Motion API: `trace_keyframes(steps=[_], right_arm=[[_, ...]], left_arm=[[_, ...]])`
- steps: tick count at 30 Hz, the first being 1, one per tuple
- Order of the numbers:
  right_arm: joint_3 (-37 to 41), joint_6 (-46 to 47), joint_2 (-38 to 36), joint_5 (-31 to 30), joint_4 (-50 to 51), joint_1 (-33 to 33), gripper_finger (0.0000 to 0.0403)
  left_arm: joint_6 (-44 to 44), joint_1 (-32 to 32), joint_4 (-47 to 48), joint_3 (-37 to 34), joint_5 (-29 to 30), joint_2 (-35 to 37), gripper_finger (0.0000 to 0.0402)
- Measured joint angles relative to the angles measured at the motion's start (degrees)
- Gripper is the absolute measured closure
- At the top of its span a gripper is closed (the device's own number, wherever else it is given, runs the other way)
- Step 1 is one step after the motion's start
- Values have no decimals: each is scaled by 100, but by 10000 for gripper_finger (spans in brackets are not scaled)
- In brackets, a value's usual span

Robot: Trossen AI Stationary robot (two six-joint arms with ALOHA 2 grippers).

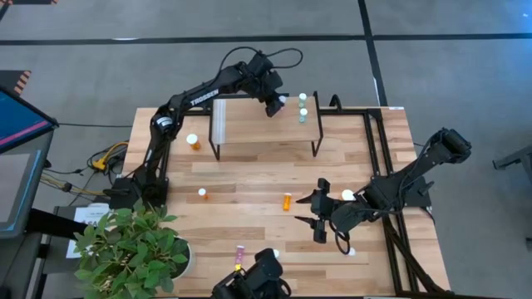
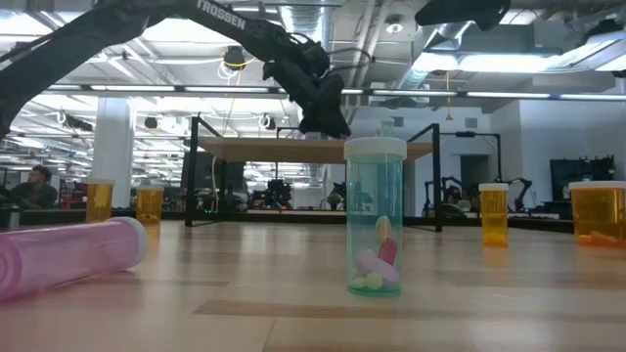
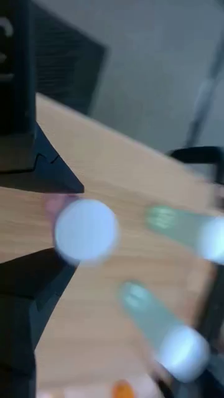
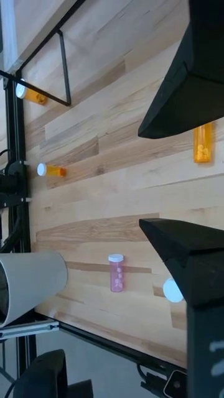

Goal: Pick and place medicine bottles onto shelf by color
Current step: Put the top small pink pill bottle on the shelf

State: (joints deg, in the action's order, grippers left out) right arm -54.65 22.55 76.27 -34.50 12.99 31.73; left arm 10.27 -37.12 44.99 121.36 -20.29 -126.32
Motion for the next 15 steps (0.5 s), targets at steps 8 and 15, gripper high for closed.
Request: trace_keyframes(steps=[8,15], right_arm=[[0,-2,0,2,-2,2,159],[0,-4,0,2,-6,1,159]], left_arm=[[57,4,89,8,-1,8,206],[142,37,144,66,28,158,191]])
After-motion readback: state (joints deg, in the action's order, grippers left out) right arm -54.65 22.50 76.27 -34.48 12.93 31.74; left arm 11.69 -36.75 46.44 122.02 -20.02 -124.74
